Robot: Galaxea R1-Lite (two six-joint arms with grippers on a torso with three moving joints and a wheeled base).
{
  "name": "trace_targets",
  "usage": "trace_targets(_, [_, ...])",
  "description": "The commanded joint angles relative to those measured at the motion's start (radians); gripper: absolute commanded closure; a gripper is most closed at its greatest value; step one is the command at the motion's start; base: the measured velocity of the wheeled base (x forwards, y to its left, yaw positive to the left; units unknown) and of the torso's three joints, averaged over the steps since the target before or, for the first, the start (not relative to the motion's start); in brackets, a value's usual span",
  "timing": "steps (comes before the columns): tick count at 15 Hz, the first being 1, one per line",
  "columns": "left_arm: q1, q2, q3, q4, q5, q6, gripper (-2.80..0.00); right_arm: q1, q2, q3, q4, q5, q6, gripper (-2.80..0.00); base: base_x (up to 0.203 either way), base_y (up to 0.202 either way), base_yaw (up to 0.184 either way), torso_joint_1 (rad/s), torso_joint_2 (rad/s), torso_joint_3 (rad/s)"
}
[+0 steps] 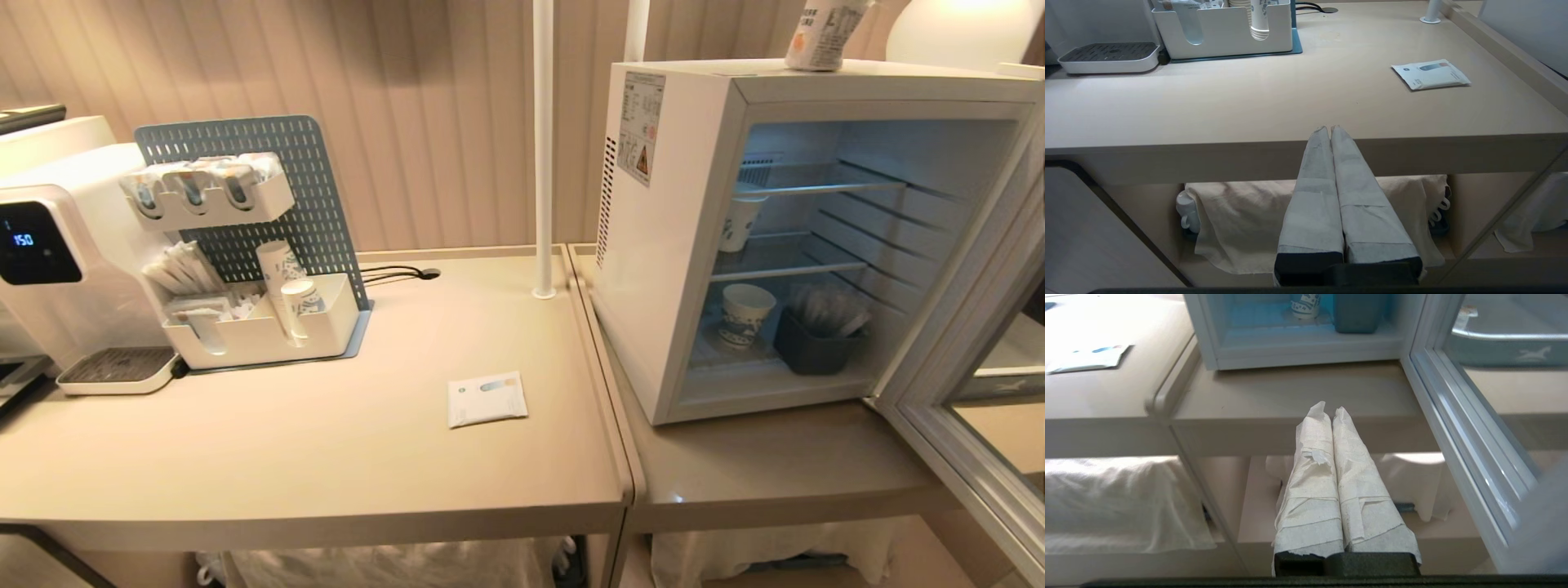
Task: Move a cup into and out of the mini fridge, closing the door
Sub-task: Close the freezer door
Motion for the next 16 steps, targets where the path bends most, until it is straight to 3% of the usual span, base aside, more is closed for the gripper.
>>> trace_targets(1, [0.001, 0.002, 0.000, 0.000, 0.000, -0.001, 0.00, 0.000, 0.002, -0.001, 0.001, 0.000, 0.003, 0.00, -0.203, 0.000, -0.001, 0.001, -0.01, 0.009])
trace_targets(8, [0.000, 0.002, 0.000, -0.001, 0.000, -0.001, 0.00, 0.000, 0.002, -0.001, -0.001, -0.002, 0.015, 0.00, -0.181, 0.000, -0.001, 0.003, 0.00, 0.002])
trace_targets(16, [0.001, 0.002, 0.000, 0.000, -0.001, 0.001, 0.00, 0.000, 0.002, -0.002, 0.004, -0.002, 0.015, 0.00, 0.000, -0.008, 0.001, 0.000, 0.00, 0.001])
